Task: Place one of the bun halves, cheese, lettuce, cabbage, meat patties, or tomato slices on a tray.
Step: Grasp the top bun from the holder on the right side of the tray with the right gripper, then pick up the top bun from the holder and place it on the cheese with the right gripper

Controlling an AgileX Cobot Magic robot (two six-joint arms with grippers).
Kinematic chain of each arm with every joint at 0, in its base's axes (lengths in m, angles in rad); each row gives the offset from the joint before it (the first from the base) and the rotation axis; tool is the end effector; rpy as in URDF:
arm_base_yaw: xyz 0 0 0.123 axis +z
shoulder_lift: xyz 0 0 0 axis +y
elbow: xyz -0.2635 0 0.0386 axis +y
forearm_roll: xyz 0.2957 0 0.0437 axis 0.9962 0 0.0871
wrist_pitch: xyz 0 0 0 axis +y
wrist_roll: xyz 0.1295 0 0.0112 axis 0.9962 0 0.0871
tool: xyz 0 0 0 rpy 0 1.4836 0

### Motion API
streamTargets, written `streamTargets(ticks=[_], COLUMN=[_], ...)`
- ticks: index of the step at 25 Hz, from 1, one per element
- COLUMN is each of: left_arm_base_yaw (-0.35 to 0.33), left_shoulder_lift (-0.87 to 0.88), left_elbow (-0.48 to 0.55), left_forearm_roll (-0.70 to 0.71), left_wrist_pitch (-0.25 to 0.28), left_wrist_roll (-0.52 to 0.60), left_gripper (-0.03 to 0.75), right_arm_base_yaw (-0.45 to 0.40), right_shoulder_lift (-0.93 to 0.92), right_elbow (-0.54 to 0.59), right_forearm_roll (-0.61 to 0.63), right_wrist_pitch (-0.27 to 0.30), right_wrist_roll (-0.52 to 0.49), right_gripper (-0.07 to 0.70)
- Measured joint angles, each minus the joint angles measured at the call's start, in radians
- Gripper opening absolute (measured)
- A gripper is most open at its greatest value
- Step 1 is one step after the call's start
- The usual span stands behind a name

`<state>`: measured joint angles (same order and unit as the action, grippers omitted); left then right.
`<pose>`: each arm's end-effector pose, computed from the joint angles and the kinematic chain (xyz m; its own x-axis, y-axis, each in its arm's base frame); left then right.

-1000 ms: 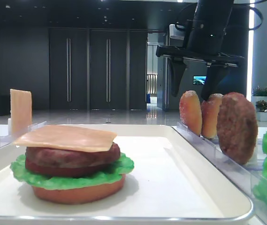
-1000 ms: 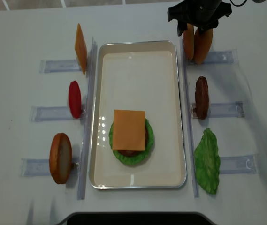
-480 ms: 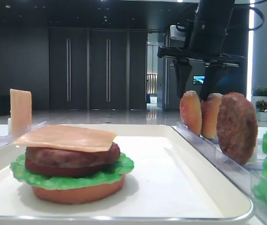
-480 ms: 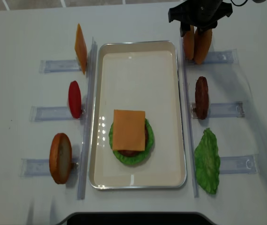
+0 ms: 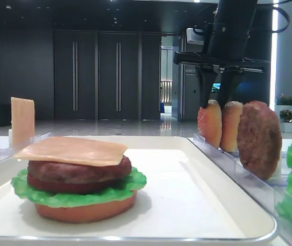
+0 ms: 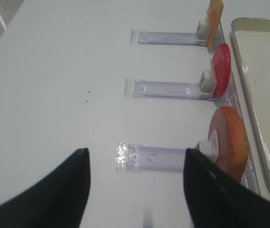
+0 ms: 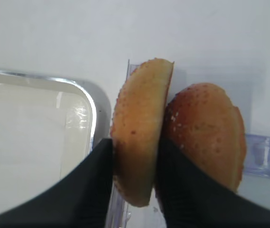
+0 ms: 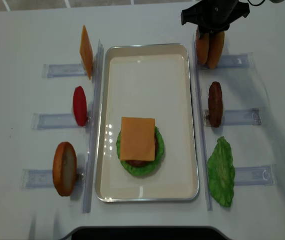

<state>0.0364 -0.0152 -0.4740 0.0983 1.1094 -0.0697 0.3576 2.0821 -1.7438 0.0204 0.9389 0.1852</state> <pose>0.0875 0.0146 0.2694 -0.5031 -0.0441 -0.8631 -0.1250 0.9919 0.0222 0.4716 0.1785 0.1563 -0.9225 -0.1355 -0.3615 -0.1784 0.9800 0.0878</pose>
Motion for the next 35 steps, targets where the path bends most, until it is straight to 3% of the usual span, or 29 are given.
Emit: streamTargets(ticks=[8,35], left_arm_base_yaw=[0.0,0.0], left_shoulder_lift=[0.0,0.0], left_elbow=[0.0,0.0], left_forearm_roll=[0.0,0.0], left_wrist_pitch=[0.0,0.0], left_wrist_roll=[0.0,0.0], left_gripper=[0.471,0.471], right_arm_base_yaw=[0.0,0.0], right_shoulder_lift=[0.0,-0.001], right_elbow=[0.0,-0.006], right_forearm_roll=[0.005,0.012], right_wrist_pitch=[0.002,0.037], right_wrist_roll=[0.0,0.0], right_gripper=[0.181,0.174])
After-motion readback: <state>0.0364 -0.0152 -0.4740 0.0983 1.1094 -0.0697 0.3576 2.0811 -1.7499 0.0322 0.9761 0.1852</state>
